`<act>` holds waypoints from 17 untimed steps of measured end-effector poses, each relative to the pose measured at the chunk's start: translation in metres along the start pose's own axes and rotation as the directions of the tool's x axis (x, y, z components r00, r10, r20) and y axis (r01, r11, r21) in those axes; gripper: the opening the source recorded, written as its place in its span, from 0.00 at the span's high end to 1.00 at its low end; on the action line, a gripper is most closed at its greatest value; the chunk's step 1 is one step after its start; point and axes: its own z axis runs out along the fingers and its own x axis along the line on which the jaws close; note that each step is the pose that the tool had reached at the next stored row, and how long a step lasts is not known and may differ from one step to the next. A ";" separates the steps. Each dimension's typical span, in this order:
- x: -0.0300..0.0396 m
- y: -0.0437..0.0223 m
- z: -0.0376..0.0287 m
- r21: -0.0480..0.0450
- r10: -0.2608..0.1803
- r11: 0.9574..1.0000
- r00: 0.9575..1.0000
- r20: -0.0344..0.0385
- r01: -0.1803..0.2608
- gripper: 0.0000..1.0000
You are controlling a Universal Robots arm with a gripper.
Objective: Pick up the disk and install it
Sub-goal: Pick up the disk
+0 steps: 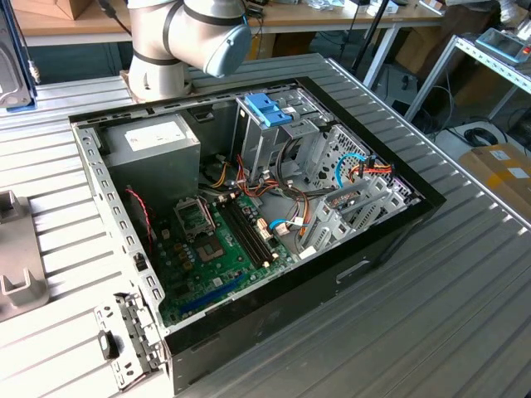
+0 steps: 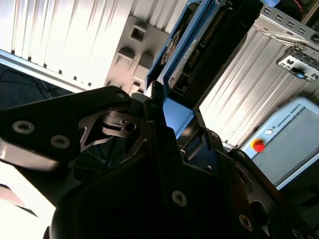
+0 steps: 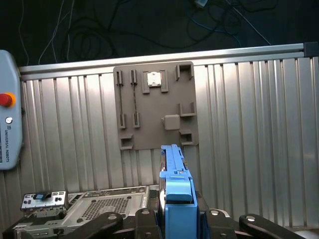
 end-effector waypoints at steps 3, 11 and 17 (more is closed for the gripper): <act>-0.0002 -0.0019 0.0001 0.000 0.000 1.000 1.000 0.000 0.000 0.63; -0.0007 -0.0079 0.0005 0.000 0.000 1.000 1.000 -0.002 0.000 0.63; -0.0010 -0.0117 0.0007 0.000 0.000 1.000 1.000 -0.002 0.000 0.63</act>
